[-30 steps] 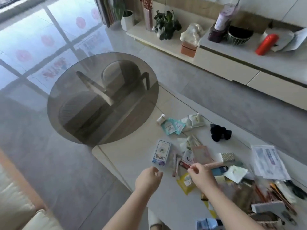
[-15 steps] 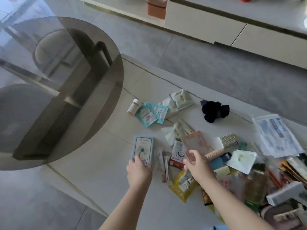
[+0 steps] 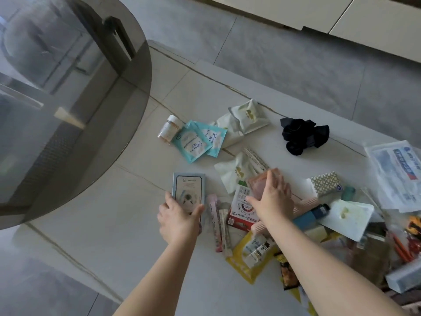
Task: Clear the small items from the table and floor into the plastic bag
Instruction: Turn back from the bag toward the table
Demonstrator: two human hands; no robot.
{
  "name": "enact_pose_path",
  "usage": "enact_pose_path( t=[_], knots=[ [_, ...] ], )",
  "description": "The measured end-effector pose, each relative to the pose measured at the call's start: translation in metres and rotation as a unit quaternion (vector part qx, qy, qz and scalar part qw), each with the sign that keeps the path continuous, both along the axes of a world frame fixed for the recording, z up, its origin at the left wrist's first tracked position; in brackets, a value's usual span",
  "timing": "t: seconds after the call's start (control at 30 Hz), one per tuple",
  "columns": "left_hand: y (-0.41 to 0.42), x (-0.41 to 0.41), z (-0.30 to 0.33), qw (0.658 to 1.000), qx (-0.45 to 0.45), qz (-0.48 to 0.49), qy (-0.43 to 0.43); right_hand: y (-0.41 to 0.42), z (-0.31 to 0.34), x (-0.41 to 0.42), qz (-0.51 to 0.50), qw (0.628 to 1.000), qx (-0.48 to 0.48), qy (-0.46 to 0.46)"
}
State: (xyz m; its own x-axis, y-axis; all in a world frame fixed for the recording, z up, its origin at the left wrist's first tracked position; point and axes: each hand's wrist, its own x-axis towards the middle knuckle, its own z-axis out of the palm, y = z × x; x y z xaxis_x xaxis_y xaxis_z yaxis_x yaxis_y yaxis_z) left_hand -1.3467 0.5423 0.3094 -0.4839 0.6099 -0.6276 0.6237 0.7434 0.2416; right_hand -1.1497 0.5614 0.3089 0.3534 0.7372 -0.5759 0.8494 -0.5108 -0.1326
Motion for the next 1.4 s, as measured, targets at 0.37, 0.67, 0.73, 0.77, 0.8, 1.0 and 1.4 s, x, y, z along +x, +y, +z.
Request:
enact_pose_path(
  t=[0.37,0.67,0.73,0.77,0.8,1.0,1.4],
  knots=[
    [-0.022,-0.004,0.048,0.968,0.064,0.163,-0.177,-0.006,0.063,0.000,-0.120,0.970,0.086,0.195],
    [-0.086,-0.027,0.167,0.858,0.123,0.382,-0.322,-0.048,0.168,-0.039,-0.189,0.891,0.069,0.408],
    [-0.106,-0.033,0.201,0.838,0.131,0.415,-0.329,-0.060,0.195,-0.053,-0.186,0.883,0.057,0.427],
    [-0.116,-0.037,0.216,0.829,0.135,0.429,-0.332,-0.067,0.207,-0.060,-0.180,0.882,0.051,0.433],
    [-0.128,-0.041,0.228,0.822,0.138,0.439,-0.335,-0.075,0.219,-0.068,-0.172,0.881,0.049,0.438],
    [-0.207,-0.080,0.293,0.781,0.174,0.498,-0.335,-0.126,0.289,-0.126,-0.135,0.858,0.019,0.494],
    [-0.416,-0.185,0.378,0.615,0.323,0.669,-0.264,-0.270,0.367,-0.292,0.051,0.845,-0.129,0.517]
  ],
)
